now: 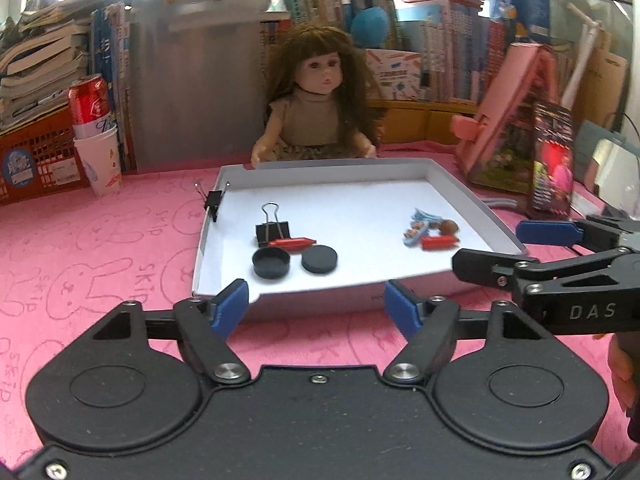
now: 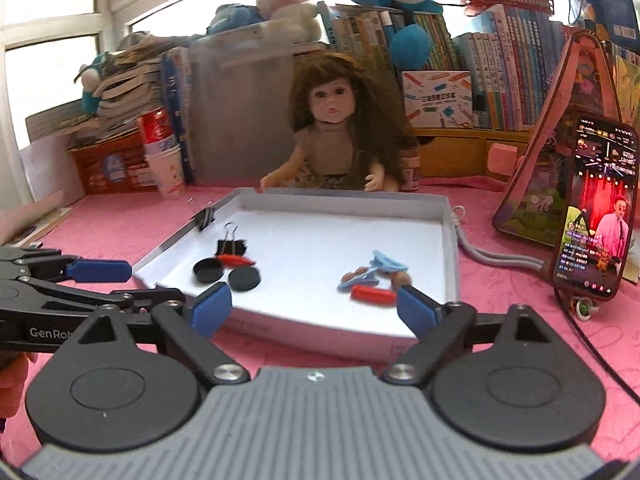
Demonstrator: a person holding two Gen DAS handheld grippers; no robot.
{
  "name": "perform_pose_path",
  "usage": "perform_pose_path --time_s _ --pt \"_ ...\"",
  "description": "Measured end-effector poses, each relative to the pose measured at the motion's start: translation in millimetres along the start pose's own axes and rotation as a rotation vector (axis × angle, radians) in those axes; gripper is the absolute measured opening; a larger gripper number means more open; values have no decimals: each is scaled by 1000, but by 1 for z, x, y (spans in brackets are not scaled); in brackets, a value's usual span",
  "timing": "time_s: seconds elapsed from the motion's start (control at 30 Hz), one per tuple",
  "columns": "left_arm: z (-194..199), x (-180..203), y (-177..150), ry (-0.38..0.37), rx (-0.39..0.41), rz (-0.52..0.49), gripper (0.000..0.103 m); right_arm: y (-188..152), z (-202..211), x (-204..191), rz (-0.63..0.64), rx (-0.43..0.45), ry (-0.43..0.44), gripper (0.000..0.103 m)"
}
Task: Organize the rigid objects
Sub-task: 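Move both tools back toward the remaining objects on the cloth, then reach the left tool toward the clear plastic ball while the right tool reaches the black round lid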
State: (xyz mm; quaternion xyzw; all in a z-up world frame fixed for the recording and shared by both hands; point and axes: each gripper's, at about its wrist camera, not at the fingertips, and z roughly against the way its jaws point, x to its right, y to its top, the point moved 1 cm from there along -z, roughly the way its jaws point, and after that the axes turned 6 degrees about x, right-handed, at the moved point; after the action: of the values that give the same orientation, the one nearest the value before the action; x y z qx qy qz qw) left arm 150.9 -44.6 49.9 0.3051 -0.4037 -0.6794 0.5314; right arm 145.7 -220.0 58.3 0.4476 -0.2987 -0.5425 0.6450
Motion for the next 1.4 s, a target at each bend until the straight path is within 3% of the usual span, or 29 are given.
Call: perform_pose_path --time_s 0.17,0.83,1.4 --pt "12 2 -11 3 1 -19 75 -8 12 -5 6 4 19 103" --pt "50 8 -52 -29 -35 -1 77 -36 45 -20 63 -8 59 103" --pt "73 13 -84 -57 -83 -13 77 -59 63 -20 94 -30 39 103"
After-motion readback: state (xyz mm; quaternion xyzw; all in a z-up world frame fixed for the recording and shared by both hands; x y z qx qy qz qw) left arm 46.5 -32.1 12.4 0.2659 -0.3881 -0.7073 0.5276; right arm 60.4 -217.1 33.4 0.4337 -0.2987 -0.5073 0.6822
